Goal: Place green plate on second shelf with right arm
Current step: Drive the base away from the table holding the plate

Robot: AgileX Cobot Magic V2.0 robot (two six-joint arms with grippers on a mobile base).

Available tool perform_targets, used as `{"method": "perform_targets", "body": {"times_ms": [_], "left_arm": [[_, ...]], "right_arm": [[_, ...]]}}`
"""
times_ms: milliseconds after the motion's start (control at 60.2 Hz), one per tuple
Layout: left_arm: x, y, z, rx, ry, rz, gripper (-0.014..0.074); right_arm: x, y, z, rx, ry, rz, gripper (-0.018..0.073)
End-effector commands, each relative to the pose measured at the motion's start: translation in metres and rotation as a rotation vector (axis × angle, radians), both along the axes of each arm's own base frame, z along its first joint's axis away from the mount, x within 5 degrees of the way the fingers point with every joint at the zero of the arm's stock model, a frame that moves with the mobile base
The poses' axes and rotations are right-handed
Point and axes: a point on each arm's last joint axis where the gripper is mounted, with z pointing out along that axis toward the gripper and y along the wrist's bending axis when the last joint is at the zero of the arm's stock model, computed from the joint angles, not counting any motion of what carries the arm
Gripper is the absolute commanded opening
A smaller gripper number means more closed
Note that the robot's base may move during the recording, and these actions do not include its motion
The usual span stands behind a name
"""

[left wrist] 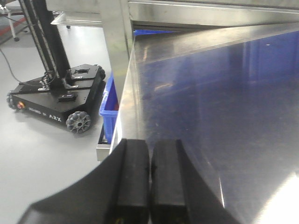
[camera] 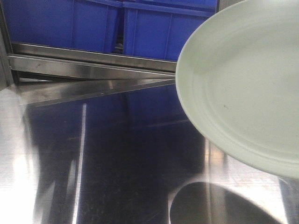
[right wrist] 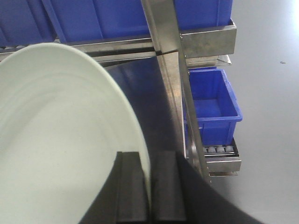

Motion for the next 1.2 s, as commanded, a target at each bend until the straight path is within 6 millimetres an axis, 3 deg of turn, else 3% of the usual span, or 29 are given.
{"method": "perform_targets", "body": {"times_ms": [0, 1179], "left_arm": [[0.0011, -0.0004, -0.0059, 0.004, -0.054, -0.008, 0.0124], [0.0011, -0.0004, -0.0059, 0.004, -0.054, -0.008, 0.0124]], "right_arm": [[0.0026, -0.002, 0.0212, 0.02, -0.143, -0.026, 0.0056], [0.0026, -0.002, 0.0212, 0.02, -0.143, -0.026, 0.0056]]}}
